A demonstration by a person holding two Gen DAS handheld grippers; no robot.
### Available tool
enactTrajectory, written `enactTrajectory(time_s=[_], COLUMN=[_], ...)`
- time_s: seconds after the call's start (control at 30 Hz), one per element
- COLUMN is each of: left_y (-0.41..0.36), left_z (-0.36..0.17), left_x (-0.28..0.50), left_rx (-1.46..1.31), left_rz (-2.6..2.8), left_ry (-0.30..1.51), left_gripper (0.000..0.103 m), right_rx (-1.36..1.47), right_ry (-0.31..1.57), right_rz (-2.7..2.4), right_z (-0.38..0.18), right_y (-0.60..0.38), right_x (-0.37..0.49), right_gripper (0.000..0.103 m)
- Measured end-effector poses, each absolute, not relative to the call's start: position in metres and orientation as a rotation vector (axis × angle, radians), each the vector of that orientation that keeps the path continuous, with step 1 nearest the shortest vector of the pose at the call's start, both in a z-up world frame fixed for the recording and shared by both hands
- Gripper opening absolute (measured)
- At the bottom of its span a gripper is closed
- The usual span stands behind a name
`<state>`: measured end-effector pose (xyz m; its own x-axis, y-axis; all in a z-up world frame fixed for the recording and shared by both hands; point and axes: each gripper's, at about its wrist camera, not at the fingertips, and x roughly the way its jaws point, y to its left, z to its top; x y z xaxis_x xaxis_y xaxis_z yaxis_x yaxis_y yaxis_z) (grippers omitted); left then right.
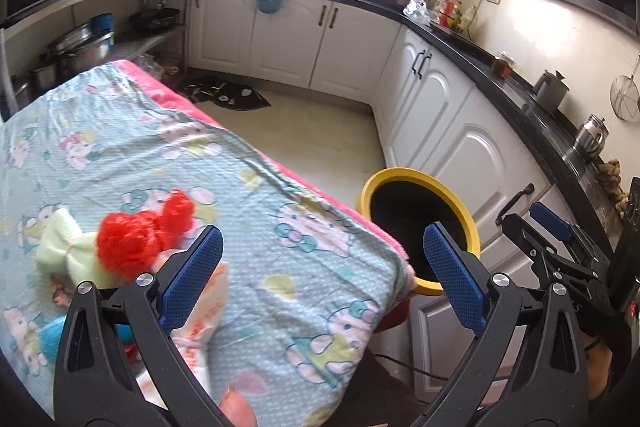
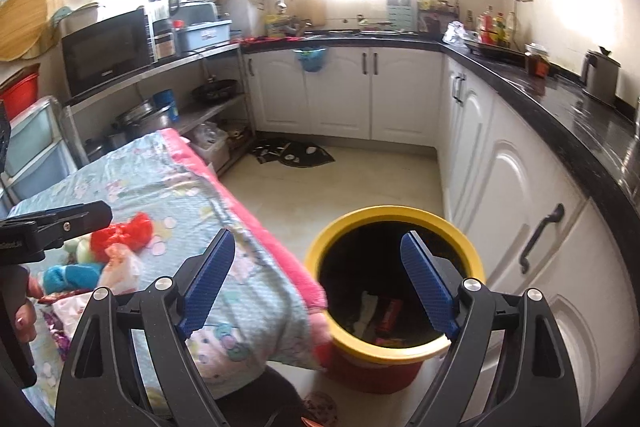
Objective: Collect trash
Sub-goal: 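Move both tools back over the table toward the sponges and white bag, then grasp the white printed bag with the right tool while the left grasps the blue sponge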
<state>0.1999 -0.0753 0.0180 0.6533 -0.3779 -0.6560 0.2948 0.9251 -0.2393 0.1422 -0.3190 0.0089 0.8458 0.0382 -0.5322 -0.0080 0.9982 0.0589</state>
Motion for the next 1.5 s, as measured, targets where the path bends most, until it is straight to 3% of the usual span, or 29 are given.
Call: enactTrajectory(time_s=[0.9, 1.5], left_y=[0.077, 0.145], left_z=[0.014, -0.054], left_x=[0.168, 0.159], left_rx=[-0.16, -0.189], left_rz=[-0.064, -0.044], left_ry=[0.748, 0.886], left_gripper=[0.092, 0.092], right_rx=[-0.07, -0.088], right_ry=[0.618, 0.789], right_rz=[0.369, 0.478], right_z=[0.002, -0.046], right_y=[-0.161, -0.092], right_x=[0.15, 0.172], right_gripper=[0.083, 0.083])
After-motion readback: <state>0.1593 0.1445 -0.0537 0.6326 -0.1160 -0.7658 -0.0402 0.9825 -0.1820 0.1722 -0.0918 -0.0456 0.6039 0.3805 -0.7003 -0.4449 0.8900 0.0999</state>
